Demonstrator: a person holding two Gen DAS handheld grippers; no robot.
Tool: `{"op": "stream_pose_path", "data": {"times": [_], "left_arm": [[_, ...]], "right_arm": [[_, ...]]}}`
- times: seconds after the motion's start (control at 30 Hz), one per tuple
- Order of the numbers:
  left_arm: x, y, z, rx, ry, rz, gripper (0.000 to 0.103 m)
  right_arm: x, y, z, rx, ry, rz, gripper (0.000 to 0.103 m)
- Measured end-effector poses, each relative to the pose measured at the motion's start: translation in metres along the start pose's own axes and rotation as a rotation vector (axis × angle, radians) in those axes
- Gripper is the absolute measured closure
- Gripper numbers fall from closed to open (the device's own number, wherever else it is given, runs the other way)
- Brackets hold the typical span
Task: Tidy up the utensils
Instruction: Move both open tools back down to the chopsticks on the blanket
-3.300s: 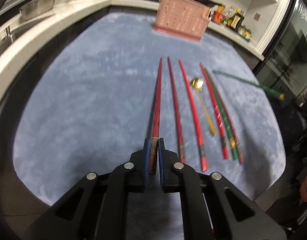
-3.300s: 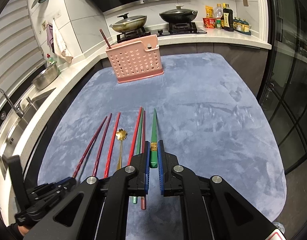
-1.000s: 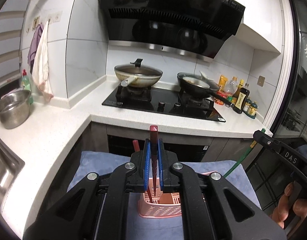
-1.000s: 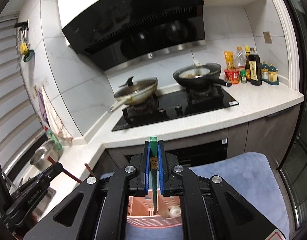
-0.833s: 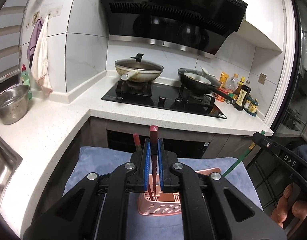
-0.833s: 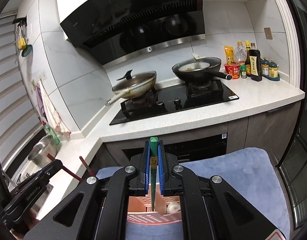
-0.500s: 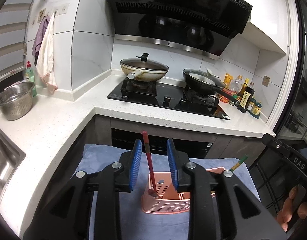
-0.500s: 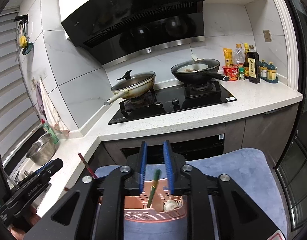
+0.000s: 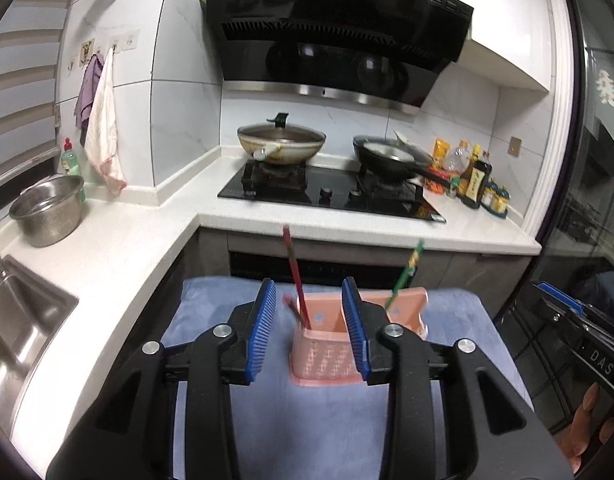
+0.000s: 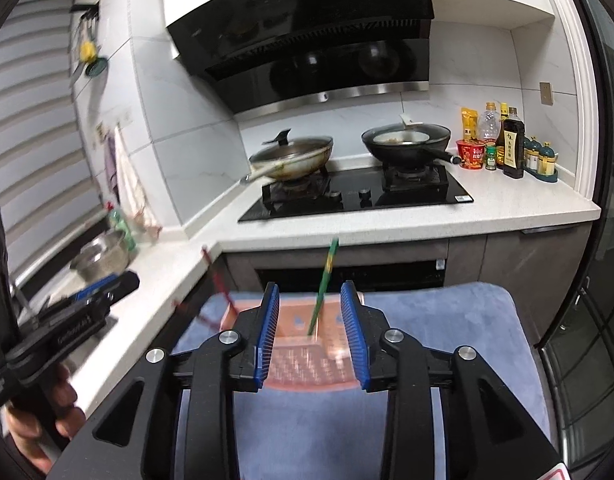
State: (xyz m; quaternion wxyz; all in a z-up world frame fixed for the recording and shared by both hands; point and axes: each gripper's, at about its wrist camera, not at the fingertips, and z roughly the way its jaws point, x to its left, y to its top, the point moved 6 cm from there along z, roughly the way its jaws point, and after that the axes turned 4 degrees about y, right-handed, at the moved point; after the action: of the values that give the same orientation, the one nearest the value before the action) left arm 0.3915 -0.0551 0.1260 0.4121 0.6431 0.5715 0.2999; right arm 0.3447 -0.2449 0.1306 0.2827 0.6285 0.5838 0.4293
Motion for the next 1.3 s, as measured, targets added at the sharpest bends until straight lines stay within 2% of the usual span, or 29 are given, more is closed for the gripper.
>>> {"op": "stream_pose_path", "data": {"times": [0.2, 0.37, 0.7, 0.77, 0.97, 1.3], "left_arm": [[0.007, -0.058, -0.037, 0.056, -0.015, 0.006, 0.061], [0.011, -0.120, -0.059, 0.129, -0.001, 0.033, 0.061], [0.014, -0.237, -0.085, 0.322, -0.022, 0.014, 0.061], [0.014, -0.259, -0.088, 0.367, -0.020, 0.012, 0.061], [0.017, -0.304, -0.096, 0.433, 0.005, 0.012, 0.061], [0.021, -0.335, -0.101, 0.485, 0.031, 0.004, 0.061]], "right_arm": [[0.008, -0.061, -0.041, 0.065, -0.021, -0.050, 0.066], [0.007, -0.133, -0.068, 0.166, -0.050, -0.045, 0.064], [0.013, -0.258, -0.098, 0.321, -0.115, -0.031, 0.064], [0.016, -0.274, -0.100, 0.347, -0.118, -0.026, 0.064], [0.018, -0.310, -0.104, 0.395, -0.136, -0.036, 0.064], [0.024, -0.345, -0.103, 0.457, -0.125, -0.031, 0.064]]}}
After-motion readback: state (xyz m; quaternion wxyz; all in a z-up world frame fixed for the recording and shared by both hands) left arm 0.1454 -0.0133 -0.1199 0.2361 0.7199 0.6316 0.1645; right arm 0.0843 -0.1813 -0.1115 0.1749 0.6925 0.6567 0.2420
